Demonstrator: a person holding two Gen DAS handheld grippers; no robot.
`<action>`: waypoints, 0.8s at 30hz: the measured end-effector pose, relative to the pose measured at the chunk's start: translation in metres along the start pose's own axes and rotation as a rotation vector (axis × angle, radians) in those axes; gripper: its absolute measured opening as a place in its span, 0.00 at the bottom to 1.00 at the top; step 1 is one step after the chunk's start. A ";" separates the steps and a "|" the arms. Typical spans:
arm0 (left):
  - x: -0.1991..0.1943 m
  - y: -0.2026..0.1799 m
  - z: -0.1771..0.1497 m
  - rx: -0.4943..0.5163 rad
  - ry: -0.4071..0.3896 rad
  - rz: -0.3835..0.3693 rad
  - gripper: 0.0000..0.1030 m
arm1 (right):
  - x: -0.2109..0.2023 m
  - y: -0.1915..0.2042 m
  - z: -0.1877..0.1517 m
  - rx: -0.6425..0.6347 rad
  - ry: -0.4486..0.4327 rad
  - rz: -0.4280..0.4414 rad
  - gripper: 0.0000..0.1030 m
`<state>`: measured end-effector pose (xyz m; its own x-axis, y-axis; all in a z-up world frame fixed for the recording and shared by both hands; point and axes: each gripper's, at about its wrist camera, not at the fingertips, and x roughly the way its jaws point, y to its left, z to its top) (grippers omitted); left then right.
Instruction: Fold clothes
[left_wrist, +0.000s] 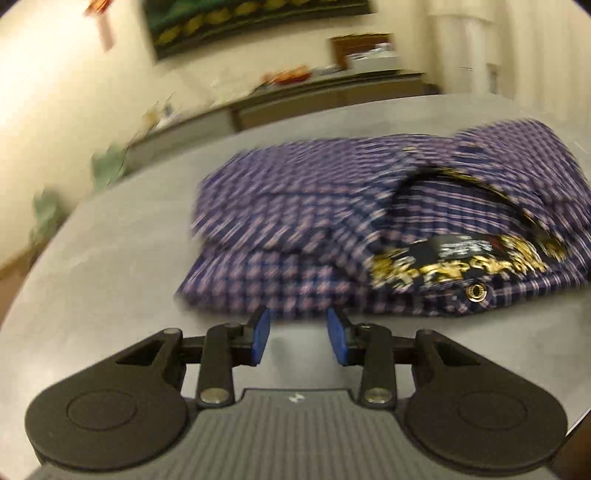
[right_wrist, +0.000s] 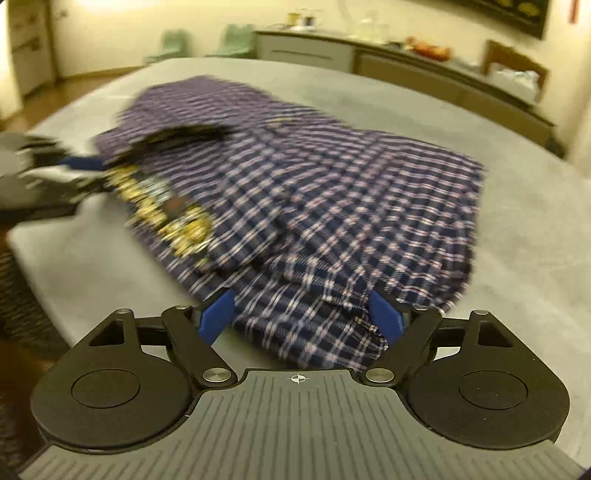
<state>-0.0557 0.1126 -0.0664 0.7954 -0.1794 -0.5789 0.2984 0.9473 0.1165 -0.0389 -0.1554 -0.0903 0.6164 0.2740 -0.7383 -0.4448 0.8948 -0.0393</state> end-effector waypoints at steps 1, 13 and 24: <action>-0.002 0.003 0.003 -0.014 -0.013 -0.001 0.33 | -0.006 0.002 -0.001 -0.011 -0.003 0.028 0.78; 0.062 0.048 0.020 -0.135 0.054 0.104 0.34 | -0.015 -0.051 0.036 0.108 -0.155 -0.053 0.65; 0.063 0.079 0.000 -0.287 0.181 0.125 0.38 | -0.019 -0.038 0.008 0.033 -0.054 -0.036 0.65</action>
<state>0.0184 0.1759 -0.0936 0.7026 -0.0317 -0.7109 0.0239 0.9995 -0.0209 -0.0280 -0.1913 -0.0694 0.6658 0.2593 -0.6996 -0.4009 0.9151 -0.0424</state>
